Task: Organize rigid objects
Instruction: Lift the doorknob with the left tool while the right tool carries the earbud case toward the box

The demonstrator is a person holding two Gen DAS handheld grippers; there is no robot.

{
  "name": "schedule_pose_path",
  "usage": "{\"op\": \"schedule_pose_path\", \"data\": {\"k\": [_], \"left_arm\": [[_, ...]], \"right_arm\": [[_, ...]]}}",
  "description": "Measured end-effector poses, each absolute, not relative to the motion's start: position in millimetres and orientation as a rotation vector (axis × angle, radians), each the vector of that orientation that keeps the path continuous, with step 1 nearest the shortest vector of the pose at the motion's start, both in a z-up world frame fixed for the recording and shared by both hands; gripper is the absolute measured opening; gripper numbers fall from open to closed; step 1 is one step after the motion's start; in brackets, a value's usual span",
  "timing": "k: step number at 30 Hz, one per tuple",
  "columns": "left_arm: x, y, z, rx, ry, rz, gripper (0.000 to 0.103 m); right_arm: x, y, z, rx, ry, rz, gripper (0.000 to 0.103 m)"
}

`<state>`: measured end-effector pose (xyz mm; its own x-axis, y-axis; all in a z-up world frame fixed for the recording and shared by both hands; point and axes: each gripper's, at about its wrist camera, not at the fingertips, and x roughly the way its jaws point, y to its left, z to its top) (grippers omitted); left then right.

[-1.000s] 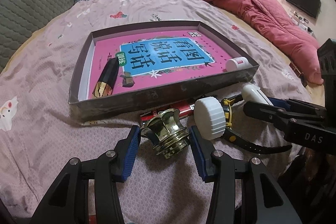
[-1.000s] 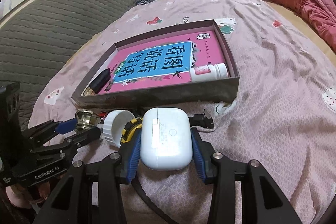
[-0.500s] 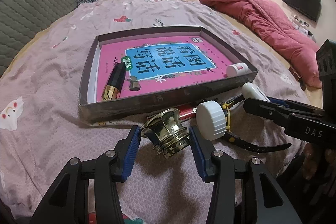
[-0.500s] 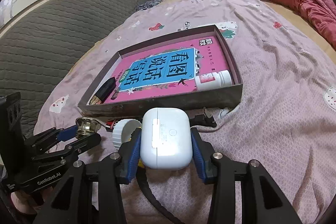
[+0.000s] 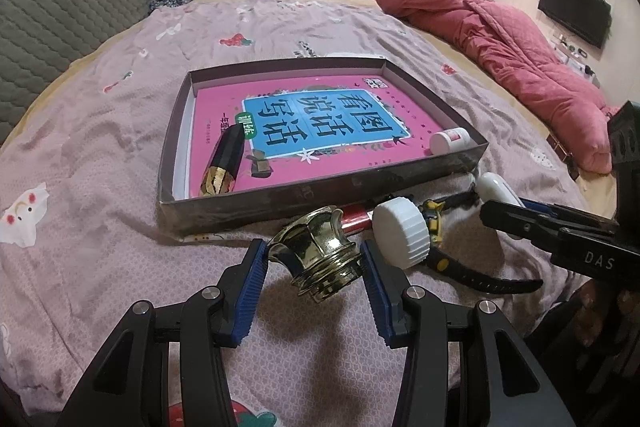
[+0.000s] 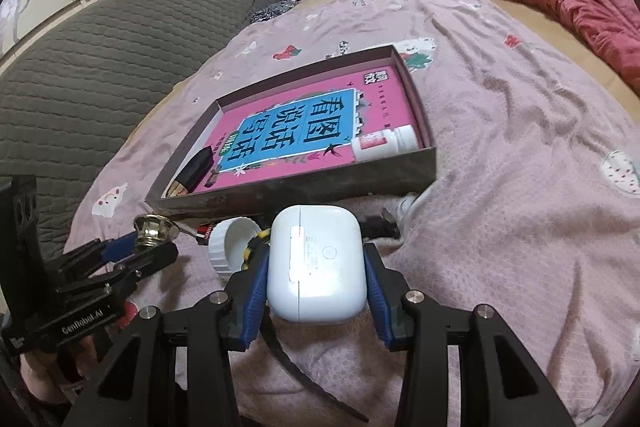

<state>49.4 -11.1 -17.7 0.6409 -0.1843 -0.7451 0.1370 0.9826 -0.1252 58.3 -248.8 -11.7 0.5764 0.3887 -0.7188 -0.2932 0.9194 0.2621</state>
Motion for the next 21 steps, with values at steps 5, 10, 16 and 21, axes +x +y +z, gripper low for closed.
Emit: {"op": "schedule_pose_path", "data": {"k": [5, 10, 16, 21], "left_arm": [[48.7, -11.7, -18.3, -0.055, 0.861, -0.184, 0.049], [46.4, -11.5, -16.5, -0.051, 0.849, -0.181, 0.049], [43.5, -12.0, -15.6, -0.034, 0.837, -0.176, 0.049], [41.1, -14.0, -13.0, -0.018, 0.819, -0.177, 0.049]], "right_arm": [[55.9, -261.1, -8.7, 0.149, 0.855, 0.368, 0.045], [54.1, -269.2, 1.2, 0.181, 0.801, 0.349, 0.045], [54.9, -265.9, 9.5, 0.183, 0.76, 0.343, 0.045], [55.5, -250.2, 13.2, 0.149, 0.744, 0.368, 0.045]]}}
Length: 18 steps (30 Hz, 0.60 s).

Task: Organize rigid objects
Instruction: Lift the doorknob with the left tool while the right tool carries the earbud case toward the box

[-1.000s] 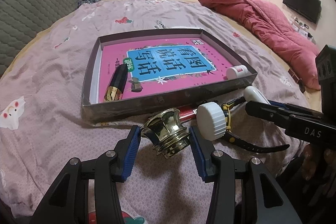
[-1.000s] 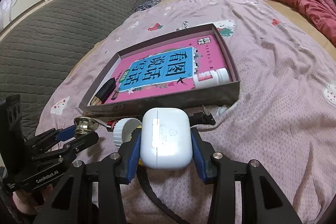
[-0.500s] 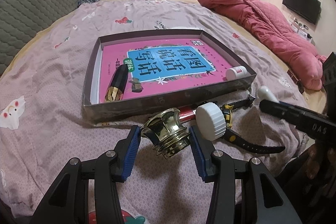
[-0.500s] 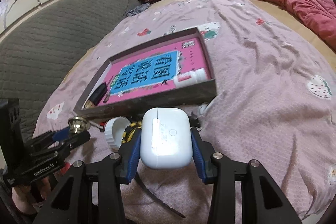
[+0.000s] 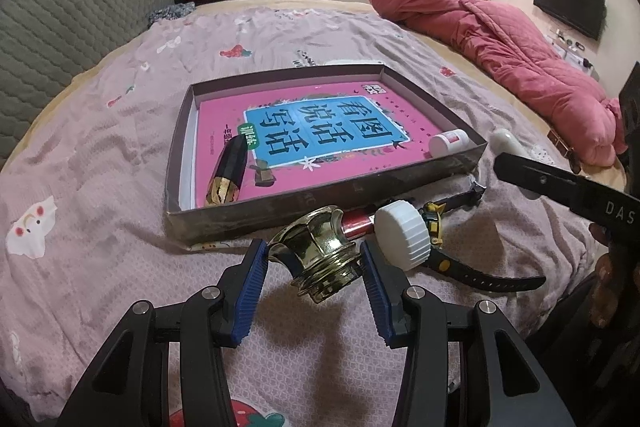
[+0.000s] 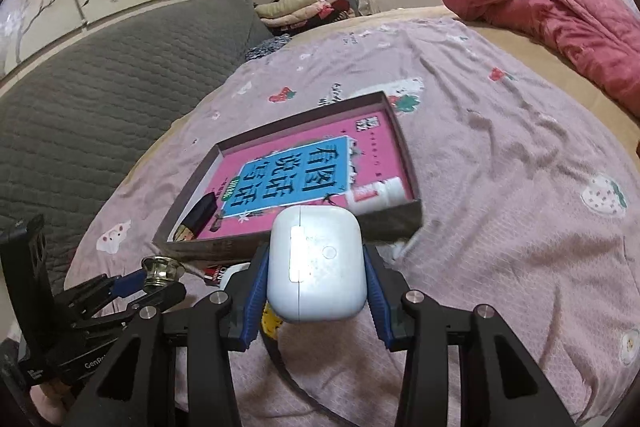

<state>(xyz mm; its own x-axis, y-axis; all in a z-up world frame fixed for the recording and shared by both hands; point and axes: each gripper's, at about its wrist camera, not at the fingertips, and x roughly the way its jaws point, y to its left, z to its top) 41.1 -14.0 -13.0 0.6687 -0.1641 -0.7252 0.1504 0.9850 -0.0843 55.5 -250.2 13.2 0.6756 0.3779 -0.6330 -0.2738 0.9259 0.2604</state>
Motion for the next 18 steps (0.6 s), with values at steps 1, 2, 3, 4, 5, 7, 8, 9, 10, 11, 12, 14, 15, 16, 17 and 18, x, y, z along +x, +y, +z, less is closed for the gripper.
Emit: {"op": "schedule_pose_path", "data": {"k": [1, 2, 3, 4, 5, 7, 8, 9, 10, 11, 12, 14, 15, 16, 17, 18], "left_arm": [[40.6, -13.9, -12.4, -0.017, 0.817, -0.176, 0.049], [40.0, -13.7, -11.6, -0.016, 0.814, -0.174, 0.049], [39.3, -13.2, -10.9, -0.018, 0.811, -0.171, 0.049], [39.0, -12.3, -10.3, -0.021, 0.808, -0.168, 0.049], [39.0, -11.7, -10.1, -0.023, 0.807, -0.167, 0.049], [38.2, -11.5, -10.2, -0.025, 0.806, -0.163, 0.049], [38.1, -11.4, -9.8, -0.025, 0.805, -0.163, 0.049], [37.7, -11.4, -9.5, -0.025, 0.802, -0.163, 0.049], [37.3, -11.9, -9.0, -0.022, 0.796, -0.163, 0.049], [36.9, -12.7, -8.3, -0.017, 0.792, -0.164, 0.049], [37.0, -13.0, -7.7, -0.013, 0.789, -0.164, 0.049], [36.7, -13.2, -6.5, -0.011, 0.779, -0.167, 0.049], [37.0, -13.2, -6.5, -0.011, 0.779, -0.165, 0.049], [38.2, -12.7, -6.7, -0.014, 0.782, -0.161, 0.049], [39.2, -11.9, -6.8, -0.019, 0.785, -0.16, 0.049], [40.3, -10.8, -6.5, -0.027, 0.785, -0.16, 0.049]], "right_arm": [[55.5, -246.4, 13.7, 0.137, 0.741, 0.374, 0.045], [54.9, -241.1, 14.5, 0.119, 0.735, 0.381, 0.045], [54.4, -237.6, 14.7, 0.106, 0.732, 0.384, 0.045], [53.8, -233.1, 15.1, 0.09, 0.729, 0.39, 0.045], [53.2, -228.3, 15.4, 0.074, 0.727, 0.397, 0.045], [51.4, -220.7, 16.2, 0.049, 0.72, 0.41, 0.045], [50.4, -216.8, 16.9, 0.038, 0.716, 0.416, 0.045], [49.5, -214.0, 17.0, 0.031, 0.714, 0.421, 0.045], [48.8, -212.0, 16.8, 0.028, 0.713, 0.425, 0.045], [48.3, -209.8, 17.2, 0.024, 0.71, 0.428, 0.045], [47.9, -207.9, 17.6, 0.021, 0.707, 0.431, 0.045], [47.8, -205.0, 18.0, 0.014, 0.704, 0.431, 0.045], [48.3, -203.9, 18.0, 0.012, 0.702, 0.43, 0.045], [48.2, -203.4, 18.1, 0.01, 0.702, 0.43, 0.045], [48.6, -202.8, 17.9, 0.009, 0.701, 0.428, 0.045], [48.8, -202.5, 17.7, 0.008, 0.701, 0.427, 0.045]]}}
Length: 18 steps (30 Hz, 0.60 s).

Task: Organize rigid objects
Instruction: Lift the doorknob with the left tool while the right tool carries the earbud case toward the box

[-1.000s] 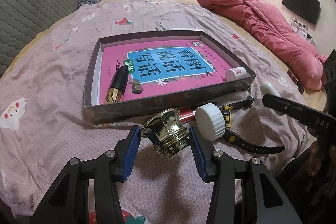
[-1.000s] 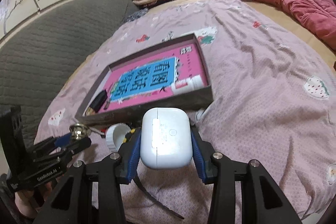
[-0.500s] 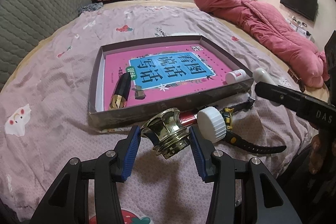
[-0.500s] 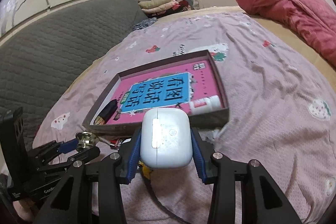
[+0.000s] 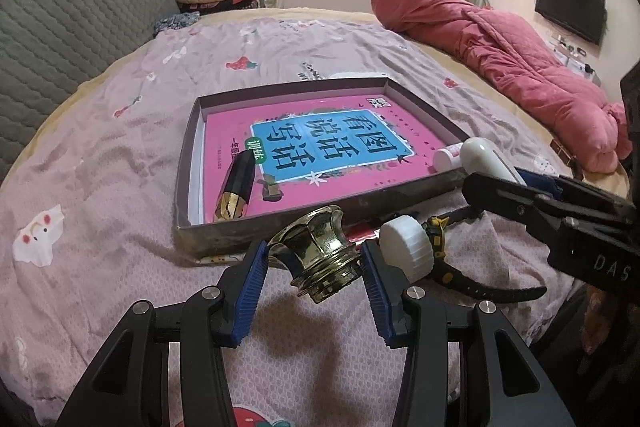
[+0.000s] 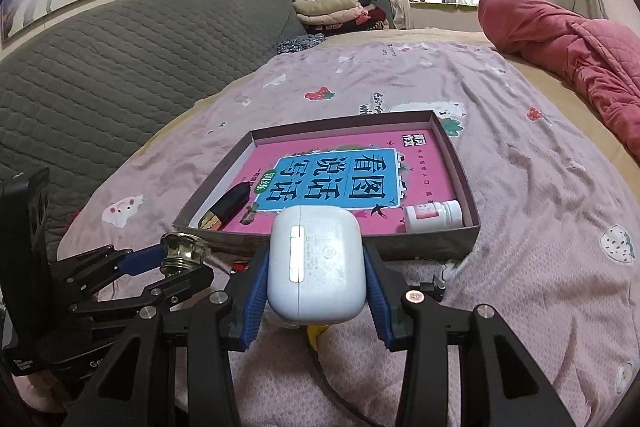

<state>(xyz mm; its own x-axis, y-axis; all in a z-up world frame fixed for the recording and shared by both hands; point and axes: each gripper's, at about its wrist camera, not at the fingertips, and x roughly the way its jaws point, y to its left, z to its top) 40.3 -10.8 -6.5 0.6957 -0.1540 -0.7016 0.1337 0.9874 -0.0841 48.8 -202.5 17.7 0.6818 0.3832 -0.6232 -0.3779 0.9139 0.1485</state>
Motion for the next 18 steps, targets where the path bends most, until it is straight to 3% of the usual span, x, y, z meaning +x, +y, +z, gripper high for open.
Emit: {"op": "schedule_pose_path", "data": {"k": [18], "left_arm": [[49.6, -8.5, -3.3, -0.03, 0.764, -0.137, 0.049]], "right_arm": [[60.6, -197.7, 18.1, 0.035, 0.698, 0.436, 0.045]]}}
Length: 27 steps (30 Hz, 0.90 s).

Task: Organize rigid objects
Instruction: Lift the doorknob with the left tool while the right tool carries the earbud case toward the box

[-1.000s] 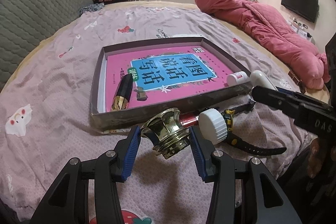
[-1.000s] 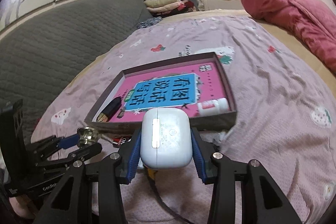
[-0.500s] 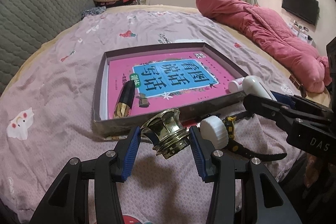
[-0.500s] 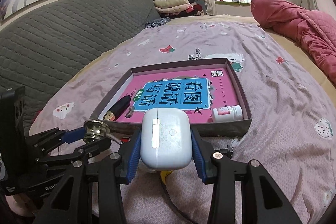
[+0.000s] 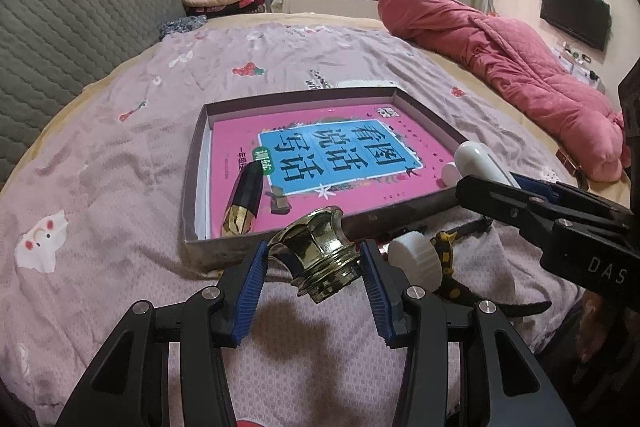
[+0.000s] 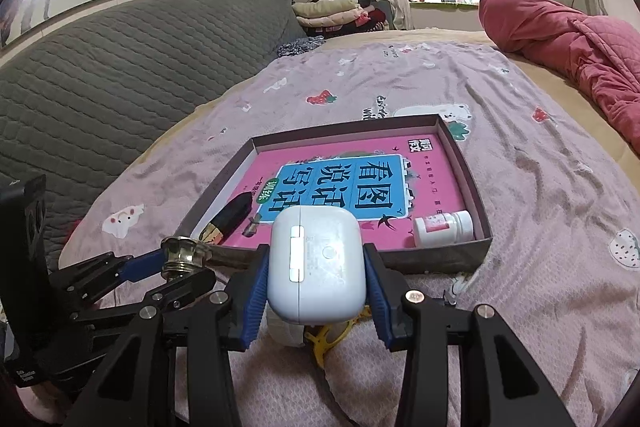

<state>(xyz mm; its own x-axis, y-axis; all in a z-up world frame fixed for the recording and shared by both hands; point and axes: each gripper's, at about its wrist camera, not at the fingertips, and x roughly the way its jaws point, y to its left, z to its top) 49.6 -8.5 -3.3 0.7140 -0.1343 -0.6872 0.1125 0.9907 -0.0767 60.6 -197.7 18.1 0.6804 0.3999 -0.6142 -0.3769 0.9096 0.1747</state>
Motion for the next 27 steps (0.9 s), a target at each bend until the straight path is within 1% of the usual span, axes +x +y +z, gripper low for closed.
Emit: {"op": "schedule_pose_path", "data": {"k": [8, 27], "left_arm": [[55.6, -7.1, -2.8, -0.037, 0.769, -0.13, 0.049], [67.4, -9.0, 3.3, -0.031, 0.769, -0.105, 0.049]], "right_arm": [[66.1, -193.0, 15.3, 0.023, 0.705, 0.436, 0.045], [72.5, -189.8, 22.4, -0.006, 0.656, 0.447, 0.045]]}}
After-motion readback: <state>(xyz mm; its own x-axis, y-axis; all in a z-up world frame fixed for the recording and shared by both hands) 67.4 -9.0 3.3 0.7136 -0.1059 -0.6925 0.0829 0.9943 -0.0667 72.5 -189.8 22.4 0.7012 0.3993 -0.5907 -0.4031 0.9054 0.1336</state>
